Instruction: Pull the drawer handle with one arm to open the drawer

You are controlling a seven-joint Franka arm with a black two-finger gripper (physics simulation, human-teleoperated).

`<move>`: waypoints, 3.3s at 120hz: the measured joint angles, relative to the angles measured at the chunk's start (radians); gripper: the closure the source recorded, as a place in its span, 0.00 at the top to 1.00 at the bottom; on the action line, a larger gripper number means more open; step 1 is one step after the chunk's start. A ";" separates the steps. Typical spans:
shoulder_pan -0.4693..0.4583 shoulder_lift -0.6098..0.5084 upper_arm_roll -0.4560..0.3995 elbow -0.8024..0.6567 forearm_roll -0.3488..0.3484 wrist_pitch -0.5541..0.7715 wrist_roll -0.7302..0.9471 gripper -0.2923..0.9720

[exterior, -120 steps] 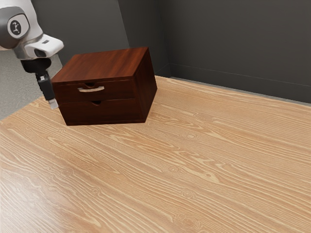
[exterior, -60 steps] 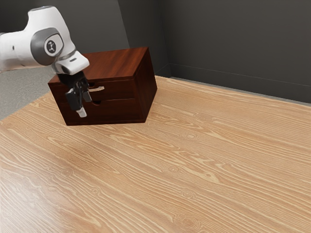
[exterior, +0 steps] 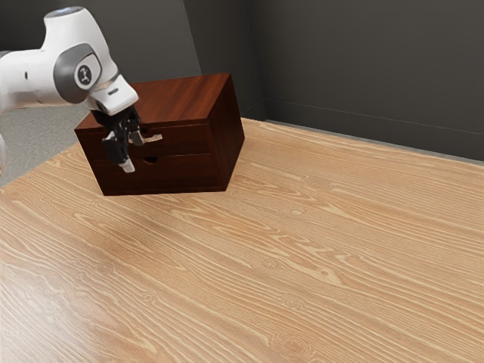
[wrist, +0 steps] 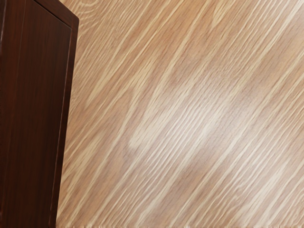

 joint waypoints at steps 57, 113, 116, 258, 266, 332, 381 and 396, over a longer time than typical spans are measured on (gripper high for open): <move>-0.002 0.050 -0.006 0.036 0.051 0.137 -0.014 0.77; -0.001 0.075 0.001 0.033 0.054 0.217 -0.023 0.74; -0.001 0.075 0.002 0.033 0.054 0.219 -0.023 0.73; -0.002 0.092 0.023 0.024 0.061 0.210 -0.034 0.67; -0.003 0.090 0.023 0.023 0.060 0.207 -0.034 0.66; 0.005 -0.017 0.023 -0.105 0.061 0.192 -0.037 0.62; 0.015 -0.108 0.025 -0.226 0.059 0.199 -0.050 0.64; 0.022 -0.142 0.024 -0.270 0.057 0.206 -0.055 0.64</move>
